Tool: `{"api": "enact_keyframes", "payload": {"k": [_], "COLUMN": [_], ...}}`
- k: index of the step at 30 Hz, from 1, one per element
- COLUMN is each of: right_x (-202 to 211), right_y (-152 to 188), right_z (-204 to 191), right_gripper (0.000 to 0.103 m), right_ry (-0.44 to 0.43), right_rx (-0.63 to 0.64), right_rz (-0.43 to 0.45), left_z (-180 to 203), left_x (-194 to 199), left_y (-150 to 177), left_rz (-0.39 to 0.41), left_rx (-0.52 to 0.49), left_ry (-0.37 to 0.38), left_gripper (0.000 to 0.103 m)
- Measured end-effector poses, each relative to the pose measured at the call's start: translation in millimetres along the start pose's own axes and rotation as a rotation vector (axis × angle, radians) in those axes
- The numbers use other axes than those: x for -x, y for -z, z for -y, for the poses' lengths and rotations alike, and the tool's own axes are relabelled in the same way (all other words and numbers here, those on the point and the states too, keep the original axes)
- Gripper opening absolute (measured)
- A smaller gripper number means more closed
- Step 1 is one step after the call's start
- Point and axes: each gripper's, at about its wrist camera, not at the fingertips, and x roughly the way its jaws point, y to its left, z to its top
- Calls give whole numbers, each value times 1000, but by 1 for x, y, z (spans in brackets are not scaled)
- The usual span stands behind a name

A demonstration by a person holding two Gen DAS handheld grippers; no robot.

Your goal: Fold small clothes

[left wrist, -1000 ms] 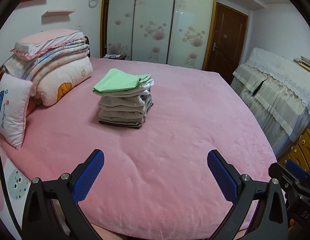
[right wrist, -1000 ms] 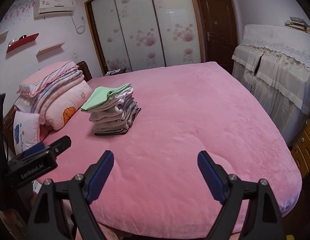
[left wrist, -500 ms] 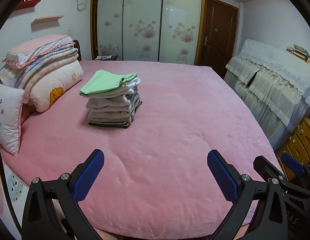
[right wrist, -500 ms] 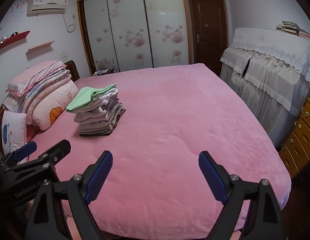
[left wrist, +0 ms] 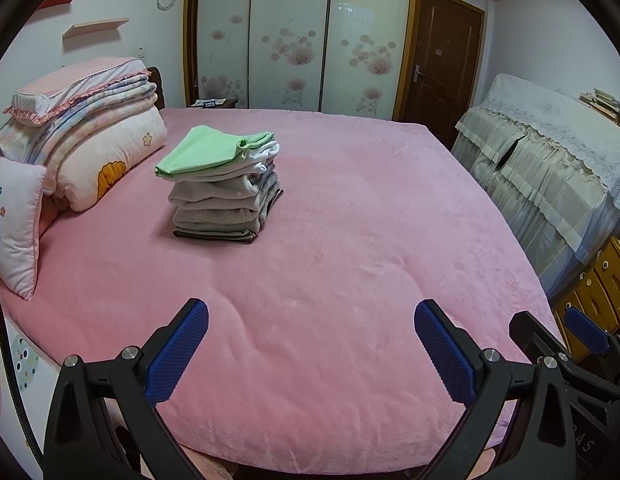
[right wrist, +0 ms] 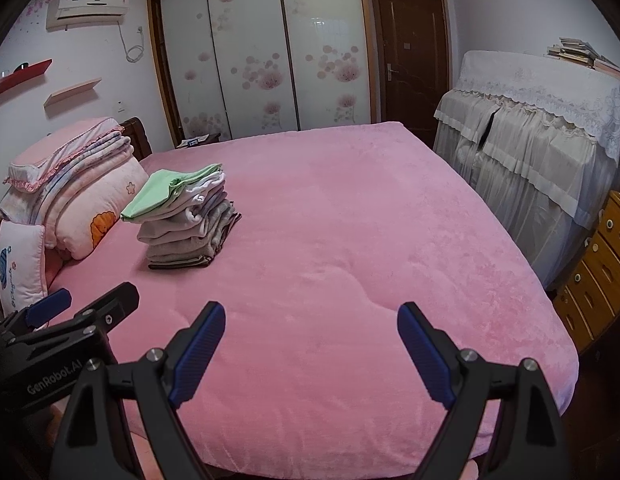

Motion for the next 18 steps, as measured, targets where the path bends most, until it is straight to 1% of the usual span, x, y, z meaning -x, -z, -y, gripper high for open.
{"api": "enact_keyframes", "payload": {"k": [18], "right_x": [1], "right_y": [5], "right_z": [3], "right_gripper": [89], "right_ry": [16], "right_rx": [7], "right_rz": [7], "left_z": [7], "left_x": [-2], "left_y": [5], "left_rz": [-3], "left_rx": [-26], "left_ry": [-29], "left_gripper": [102]}}
